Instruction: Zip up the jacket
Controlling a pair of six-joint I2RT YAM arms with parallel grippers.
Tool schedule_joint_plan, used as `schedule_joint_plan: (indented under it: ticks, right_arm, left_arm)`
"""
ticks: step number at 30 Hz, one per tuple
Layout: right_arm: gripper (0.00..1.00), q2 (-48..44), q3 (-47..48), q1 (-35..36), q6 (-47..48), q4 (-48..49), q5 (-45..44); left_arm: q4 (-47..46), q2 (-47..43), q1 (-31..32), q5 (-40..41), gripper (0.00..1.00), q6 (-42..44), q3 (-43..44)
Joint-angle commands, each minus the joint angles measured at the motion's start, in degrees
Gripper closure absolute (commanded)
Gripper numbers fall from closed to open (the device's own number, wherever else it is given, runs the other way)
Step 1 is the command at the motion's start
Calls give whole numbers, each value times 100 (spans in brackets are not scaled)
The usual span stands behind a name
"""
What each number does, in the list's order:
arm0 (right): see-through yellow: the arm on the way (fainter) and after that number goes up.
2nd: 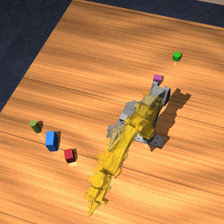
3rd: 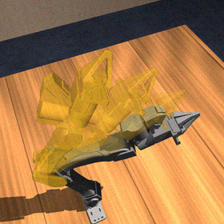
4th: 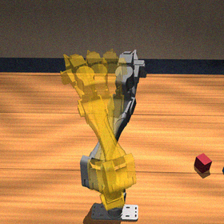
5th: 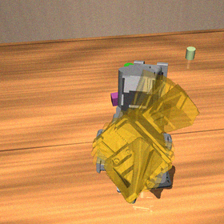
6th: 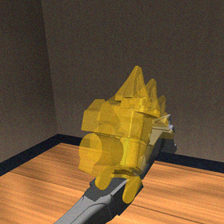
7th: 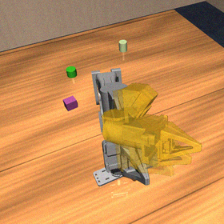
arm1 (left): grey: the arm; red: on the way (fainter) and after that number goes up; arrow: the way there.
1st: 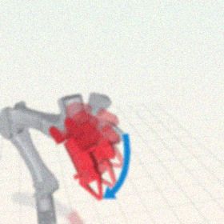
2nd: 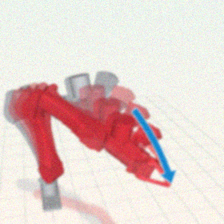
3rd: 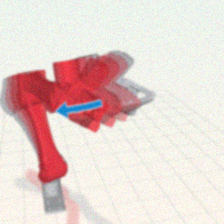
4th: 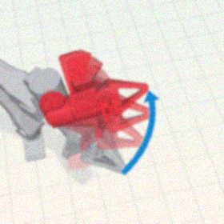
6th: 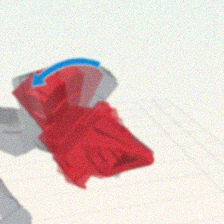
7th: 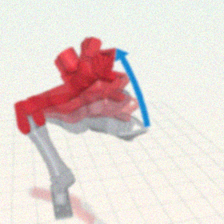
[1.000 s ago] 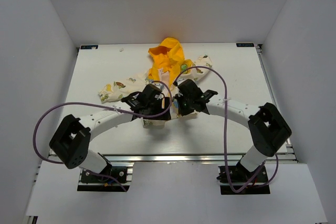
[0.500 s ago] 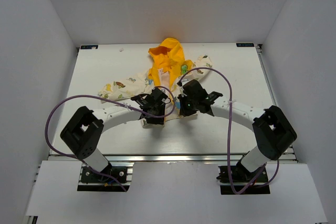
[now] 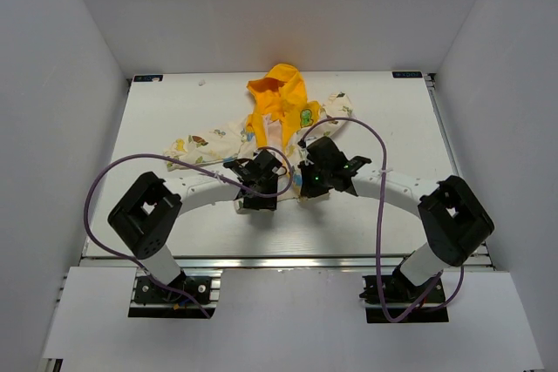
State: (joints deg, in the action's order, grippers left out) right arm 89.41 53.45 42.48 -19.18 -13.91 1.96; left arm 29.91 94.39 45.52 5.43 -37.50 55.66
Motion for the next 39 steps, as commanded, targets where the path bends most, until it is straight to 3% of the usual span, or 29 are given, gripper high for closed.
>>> schedule_joint_plan:
  ticks: [1,4,9,13,14,17,23,31,39]
  right_arm:
    - [100,-283,-98,6,-121,152,103]
    - [100,-345,-159,6,-121,152,94]
    - [100,-503,-361,6,-121,301,217]
    - [100,-529,-432,6,-104,371,253]
    - [100,-538,-449,-3,-104,433,305]
    - [100,-573,-485,-11,-86,512,410]
    - [100,-819,-704,-117,2,1126,1015]
    - [100,-1434,-1512,-820,-700,3303,2563]
    - [100,-1742,-2110,-934,-1447,5160,3083]
  left_arm:
    - [-64,88,27,204,44,-161,121]
    - [-73,158,27,221,55,-205,138]
    - [-196,238,27,257,60,-144,129]
    - [-222,291,27,213,75,-127,121]
    - [-266,264,19,204,87,-92,103]
    - [-372,142,27,151,100,-4,50]
    - [-609,-481,27,2,100,216,-20]
    - [-1478,-2264,27,-226,100,322,-547]
    - [-2112,-2856,27,-464,100,15,-864]
